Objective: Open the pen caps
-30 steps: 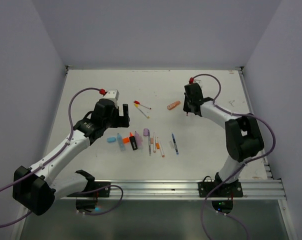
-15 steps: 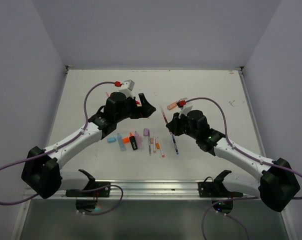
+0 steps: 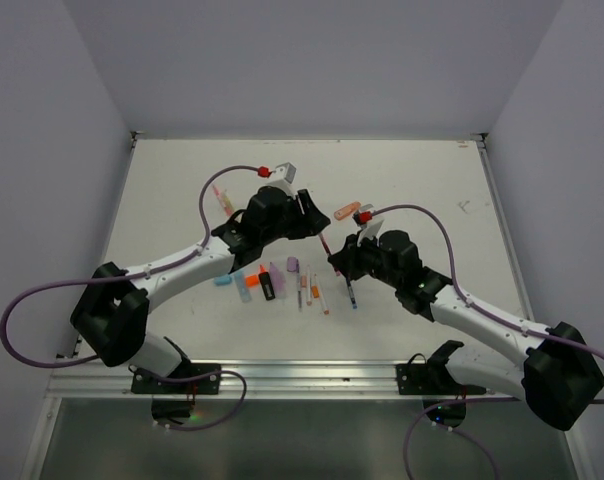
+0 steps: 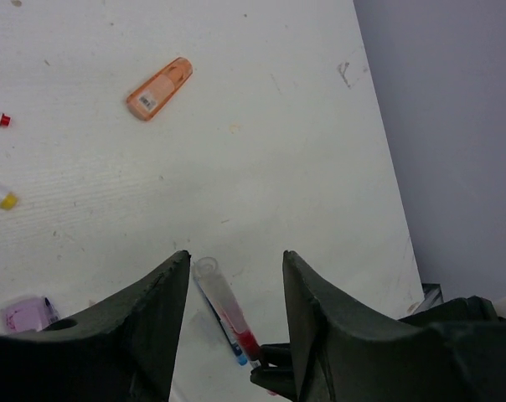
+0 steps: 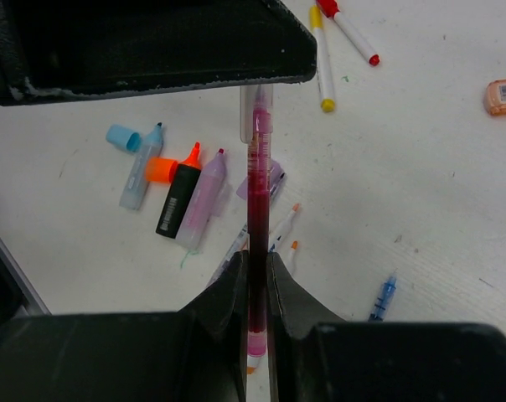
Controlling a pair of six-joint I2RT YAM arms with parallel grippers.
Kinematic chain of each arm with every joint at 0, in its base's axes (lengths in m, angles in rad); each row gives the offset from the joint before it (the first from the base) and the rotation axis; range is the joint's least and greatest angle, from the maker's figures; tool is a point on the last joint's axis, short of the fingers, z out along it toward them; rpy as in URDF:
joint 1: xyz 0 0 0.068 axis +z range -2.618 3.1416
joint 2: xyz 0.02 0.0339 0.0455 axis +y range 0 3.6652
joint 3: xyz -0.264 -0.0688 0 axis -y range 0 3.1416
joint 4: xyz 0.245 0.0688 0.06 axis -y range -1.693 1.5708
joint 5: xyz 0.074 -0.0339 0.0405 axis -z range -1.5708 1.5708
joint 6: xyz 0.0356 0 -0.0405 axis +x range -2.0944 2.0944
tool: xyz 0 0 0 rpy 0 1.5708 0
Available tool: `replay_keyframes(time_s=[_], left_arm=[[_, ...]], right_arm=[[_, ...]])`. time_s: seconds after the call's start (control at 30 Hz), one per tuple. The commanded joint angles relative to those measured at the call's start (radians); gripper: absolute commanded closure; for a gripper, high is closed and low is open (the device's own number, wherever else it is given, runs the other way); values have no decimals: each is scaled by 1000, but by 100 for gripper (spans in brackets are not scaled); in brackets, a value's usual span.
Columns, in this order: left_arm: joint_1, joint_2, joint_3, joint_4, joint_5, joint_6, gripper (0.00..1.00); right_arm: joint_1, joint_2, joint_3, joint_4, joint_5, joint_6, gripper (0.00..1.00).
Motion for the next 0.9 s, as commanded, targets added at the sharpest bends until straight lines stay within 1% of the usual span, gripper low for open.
replay_keyframes(time_s=[0.0, 0.1, 0.23, 0.27, 0.33, 0.37, 0.4, 0.43, 0.5, 0.53, 0.67, 0.73, 0.87], left_arm=[[-18, 17, 57, 19, -55, -28, 49], [-24, 34, 58, 16, -61, -34, 55], [-33, 54, 69, 6, -58, -39, 60], [-35, 59, 72, 4, -61, -39, 65], [-38, 56, 72, 2, -72, -39, 71], [-39, 54, 72, -1, -76, -39, 78], [-41, 51, 71, -2, -81, -37, 80], [-41, 48, 69, -4, -92, -37, 87], [-42, 36, 63, -1, -99, -34, 94], [-42, 31, 55, 2, -101, -31, 96], [-49, 13, 34, 18, -93, -14, 99], [-50, 5, 20, 30, -72, -11, 99], [-55, -23, -24, 74, -41, -8, 100]], right_arm=[[5, -15, -5, 70, -15, -20, 92], [5, -15, -8, 73, -10, -25, 92], [5, -12, -11, 79, -10, -25, 91], [5, -12, -11, 79, -10, -26, 91], [5, -14, -11, 79, -9, -26, 90], [5, -15, -10, 79, -9, -28, 89], [5, -15, -11, 79, -6, -28, 86], [5, -15, -11, 77, -1, -26, 81], [3, -15, -11, 77, 0, -25, 72], [5, -14, -8, 77, 0, -22, 65], [5, -4, 12, 67, 0, -22, 53], [5, 5, 29, 67, 5, -19, 50], [5, 45, 69, 74, -10, -14, 49]])
